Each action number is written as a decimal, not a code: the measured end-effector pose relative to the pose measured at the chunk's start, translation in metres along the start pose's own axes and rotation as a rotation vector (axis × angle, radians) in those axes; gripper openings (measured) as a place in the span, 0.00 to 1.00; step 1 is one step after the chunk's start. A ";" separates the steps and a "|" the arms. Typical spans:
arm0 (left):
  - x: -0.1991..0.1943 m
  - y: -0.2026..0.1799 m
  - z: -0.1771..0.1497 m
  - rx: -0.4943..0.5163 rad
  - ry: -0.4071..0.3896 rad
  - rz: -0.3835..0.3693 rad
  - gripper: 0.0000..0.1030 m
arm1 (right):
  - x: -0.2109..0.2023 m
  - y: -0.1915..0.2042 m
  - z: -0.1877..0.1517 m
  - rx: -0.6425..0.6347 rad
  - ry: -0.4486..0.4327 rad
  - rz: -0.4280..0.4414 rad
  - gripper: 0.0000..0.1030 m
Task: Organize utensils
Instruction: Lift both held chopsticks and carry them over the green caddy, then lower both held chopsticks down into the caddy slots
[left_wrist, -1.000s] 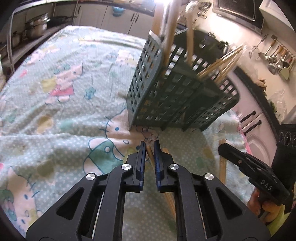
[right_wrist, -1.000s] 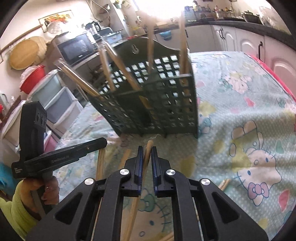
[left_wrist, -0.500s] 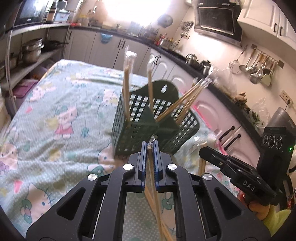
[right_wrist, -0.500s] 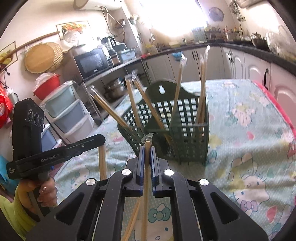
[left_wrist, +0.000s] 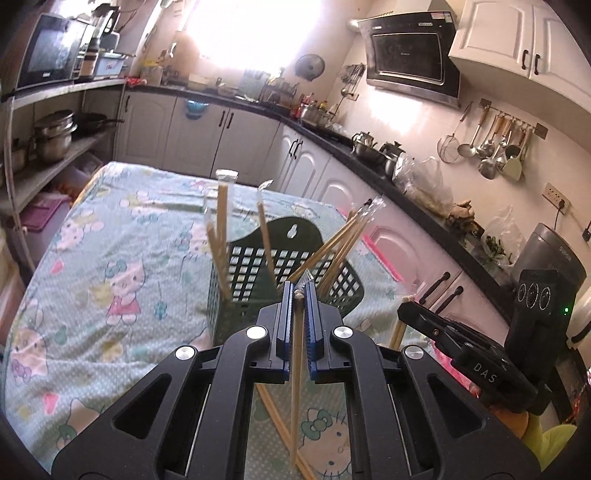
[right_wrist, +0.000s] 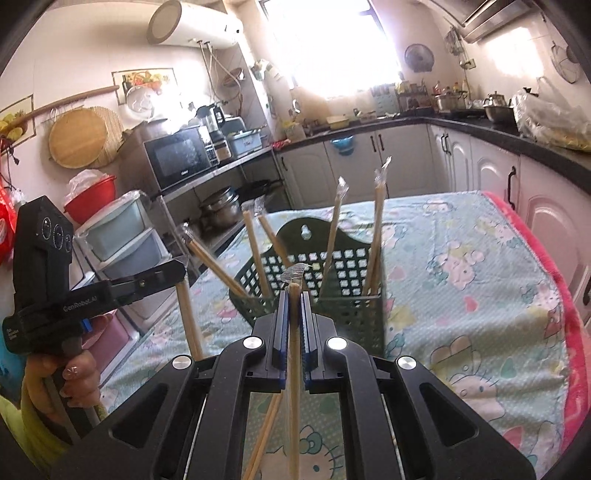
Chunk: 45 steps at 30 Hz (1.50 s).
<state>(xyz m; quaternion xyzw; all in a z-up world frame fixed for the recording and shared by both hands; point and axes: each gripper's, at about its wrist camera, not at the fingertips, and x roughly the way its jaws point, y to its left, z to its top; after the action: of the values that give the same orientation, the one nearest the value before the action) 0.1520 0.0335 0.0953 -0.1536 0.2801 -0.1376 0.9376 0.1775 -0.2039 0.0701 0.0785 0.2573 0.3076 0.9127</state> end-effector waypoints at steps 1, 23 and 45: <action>0.000 -0.002 0.002 0.003 -0.004 -0.002 0.03 | -0.002 -0.001 0.001 0.000 -0.007 -0.005 0.06; -0.001 -0.037 0.044 0.078 -0.092 -0.040 0.03 | -0.037 -0.015 0.025 0.002 -0.135 -0.068 0.06; -0.014 -0.044 0.092 0.124 -0.219 0.025 0.03 | -0.039 -0.013 0.074 0.004 -0.259 -0.063 0.06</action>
<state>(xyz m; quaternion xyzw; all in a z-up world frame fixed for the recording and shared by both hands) 0.1855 0.0170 0.1913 -0.1059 0.1689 -0.1254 0.9719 0.1959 -0.2368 0.1457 0.1112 0.1400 0.2657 0.9473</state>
